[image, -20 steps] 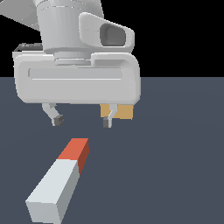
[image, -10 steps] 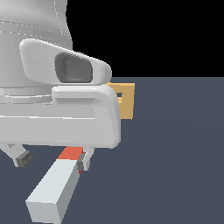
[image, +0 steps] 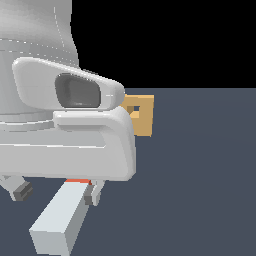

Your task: Insert the peg into the horizontal hole in a box.

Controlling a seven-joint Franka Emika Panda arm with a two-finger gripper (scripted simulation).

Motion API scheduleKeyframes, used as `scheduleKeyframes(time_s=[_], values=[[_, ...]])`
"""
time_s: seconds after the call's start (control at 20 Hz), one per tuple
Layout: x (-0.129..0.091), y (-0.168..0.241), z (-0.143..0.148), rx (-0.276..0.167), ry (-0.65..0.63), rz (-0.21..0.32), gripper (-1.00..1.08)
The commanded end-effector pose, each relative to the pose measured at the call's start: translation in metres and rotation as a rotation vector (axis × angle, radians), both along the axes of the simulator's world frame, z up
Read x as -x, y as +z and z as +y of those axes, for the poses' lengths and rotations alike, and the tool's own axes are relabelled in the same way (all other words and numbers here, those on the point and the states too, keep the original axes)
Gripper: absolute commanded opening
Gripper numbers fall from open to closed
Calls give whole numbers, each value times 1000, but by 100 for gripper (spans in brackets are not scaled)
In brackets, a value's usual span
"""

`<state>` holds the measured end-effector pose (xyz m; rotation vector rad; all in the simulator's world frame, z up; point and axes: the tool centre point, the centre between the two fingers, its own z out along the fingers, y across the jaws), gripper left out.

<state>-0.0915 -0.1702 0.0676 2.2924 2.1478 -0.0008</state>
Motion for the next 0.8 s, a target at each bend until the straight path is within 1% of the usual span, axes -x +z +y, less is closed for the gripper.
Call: scheduleKeyframes(time_s=[0.0, 0.35, 0.65, 0.7, 0.75], values=[[1, -7, 0, 0, 0, 1, 100], [1, -38, 0, 0, 1, 0, 100], [0, -47, -1, -1, 1, 0, 100], [0, -47, -1, -1, 1, 0, -100], [0, -47, -1, -1, 1, 0, -100]])
